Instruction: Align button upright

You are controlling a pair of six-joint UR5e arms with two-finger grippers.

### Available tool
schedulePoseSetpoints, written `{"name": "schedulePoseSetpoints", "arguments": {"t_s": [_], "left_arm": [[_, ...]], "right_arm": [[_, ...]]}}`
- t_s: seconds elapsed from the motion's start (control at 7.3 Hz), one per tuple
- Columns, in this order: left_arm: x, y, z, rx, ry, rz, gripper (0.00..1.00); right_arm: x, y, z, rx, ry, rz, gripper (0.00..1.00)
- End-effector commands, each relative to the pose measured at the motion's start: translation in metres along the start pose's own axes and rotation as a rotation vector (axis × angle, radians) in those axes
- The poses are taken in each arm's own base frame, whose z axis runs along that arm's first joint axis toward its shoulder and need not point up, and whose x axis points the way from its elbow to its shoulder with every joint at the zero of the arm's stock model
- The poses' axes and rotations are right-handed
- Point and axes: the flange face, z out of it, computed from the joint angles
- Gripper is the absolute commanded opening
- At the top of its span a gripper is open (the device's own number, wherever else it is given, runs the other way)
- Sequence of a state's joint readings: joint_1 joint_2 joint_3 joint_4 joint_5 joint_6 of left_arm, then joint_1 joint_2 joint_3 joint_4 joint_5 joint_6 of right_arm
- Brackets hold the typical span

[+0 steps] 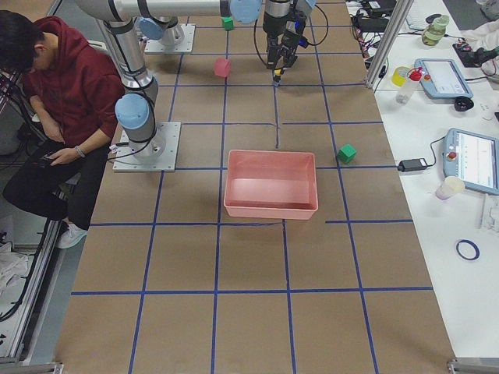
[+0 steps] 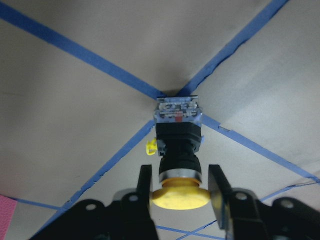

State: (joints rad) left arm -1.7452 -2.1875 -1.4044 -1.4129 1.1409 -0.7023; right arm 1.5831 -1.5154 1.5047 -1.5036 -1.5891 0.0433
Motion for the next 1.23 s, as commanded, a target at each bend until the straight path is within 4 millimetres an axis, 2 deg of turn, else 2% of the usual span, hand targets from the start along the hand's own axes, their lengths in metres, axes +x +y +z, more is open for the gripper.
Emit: {"name": "schedulePoseSetpoints", "arguments": {"t_s": [0.0,0.14,0.27,0.41,0.55,0.68,0.96,1.1], "left_arm": [[-0.004,0.006,-0.046,0.07,0.022,0.02,1.0],[-0.014,0.031,-0.077,0.106,-0.005,0.07,1.0],[-0.029,0.069,-0.105,0.091,-0.035,0.163,1.0],[-0.052,0.096,-0.133,0.187,-0.148,0.31,1.0],[-0.074,0.114,-0.143,0.229,-0.235,0.498,1.0],[-0.089,0.137,-0.157,0.265,-0.231,0.591,1.0],[-0.109,0.177,-0.214,0.484,-0.315,0.689,1.0],[-0.113,0.183,-0.216,0.497,-0.325,0.718,1.0]], "right_arm": [[0.001,0.0,0.0,0.002,0.009,-0.005,1.0],[0.001,0.0,0.0,0.002,0.008,-0.005,1.0],[0.001,-0.001,0.001,-0.001,0.008,-0.005,1.0],[0.001,0.0,0.002,-0.003,0.008,-0.005,1.0],[0.001,0.0,0.002,-0.003,0.009,-0.007,1.0],[0.0,0.0,0.002,-0.003,0.007,-0.008,1.0],[0.001,-0.001,0.004,-0.008,0.01,-0.014,1.0],[0.0,0.0,0.004,-0.008,0.008,-0.016,1.0]]}}
